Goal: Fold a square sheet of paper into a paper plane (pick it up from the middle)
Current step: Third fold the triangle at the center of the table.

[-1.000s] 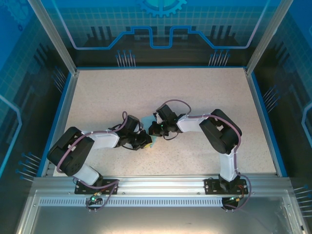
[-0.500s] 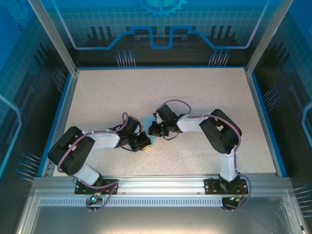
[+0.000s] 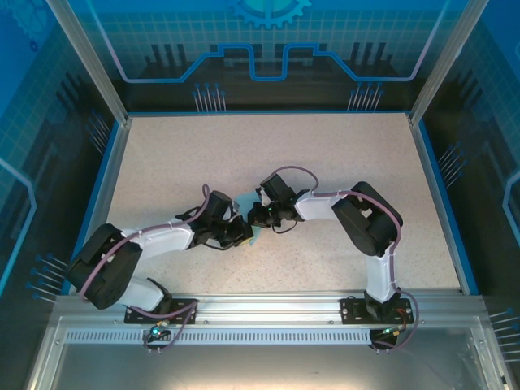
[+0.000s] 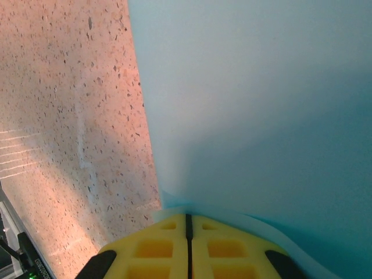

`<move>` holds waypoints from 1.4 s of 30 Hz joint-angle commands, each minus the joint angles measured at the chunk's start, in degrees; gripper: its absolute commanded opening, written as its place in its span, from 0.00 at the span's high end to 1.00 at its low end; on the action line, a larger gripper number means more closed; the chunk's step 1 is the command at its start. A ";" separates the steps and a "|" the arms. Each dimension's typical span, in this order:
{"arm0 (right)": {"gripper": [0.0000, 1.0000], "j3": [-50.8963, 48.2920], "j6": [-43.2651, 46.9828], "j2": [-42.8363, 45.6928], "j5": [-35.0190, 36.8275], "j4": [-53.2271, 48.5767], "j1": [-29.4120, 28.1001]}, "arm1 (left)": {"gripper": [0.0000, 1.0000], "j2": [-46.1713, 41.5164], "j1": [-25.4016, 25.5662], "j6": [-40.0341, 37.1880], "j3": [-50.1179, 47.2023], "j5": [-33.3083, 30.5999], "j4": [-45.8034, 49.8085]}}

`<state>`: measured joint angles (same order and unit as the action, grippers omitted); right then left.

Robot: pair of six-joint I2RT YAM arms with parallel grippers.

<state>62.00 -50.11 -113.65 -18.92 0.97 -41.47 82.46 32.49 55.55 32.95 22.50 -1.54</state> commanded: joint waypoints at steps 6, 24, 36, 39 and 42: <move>0.95 -1.16 -0.61 -4.39 2.97 -5.10 0.35 | 0.91 4.27 1.07 0.05 2.64 -2.38 -0.22; 0.95 -1.18 -0.68 -4.48 3.03 -5.10 0.36 | 0.91 6.67 1.17 -1.02 3.26 -5.88 3.20; 0.95 -1.25 -0.81 -4.41 3.17 -5.11 0.41 | 0.91 7.97 1.12 -1.49 3.61 -6.48 3.82; 0.95 -1.17 -0.78 -4.31 3.14 -5.19 0.38 | 0.91 8.18 1.16 -1.60 3.70 -6.75 4.11; 0.94 -1.02 -0.94 -4.19 3.18 -5.27 0.44 | 0.91 8.20 1.17 -1.84 3.79 -7.20 4.68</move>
<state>62.15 -50.61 -113.93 -19.73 1.13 -41.21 89.65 33.19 55.11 35.53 17.10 0.56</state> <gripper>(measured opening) 0.057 0.090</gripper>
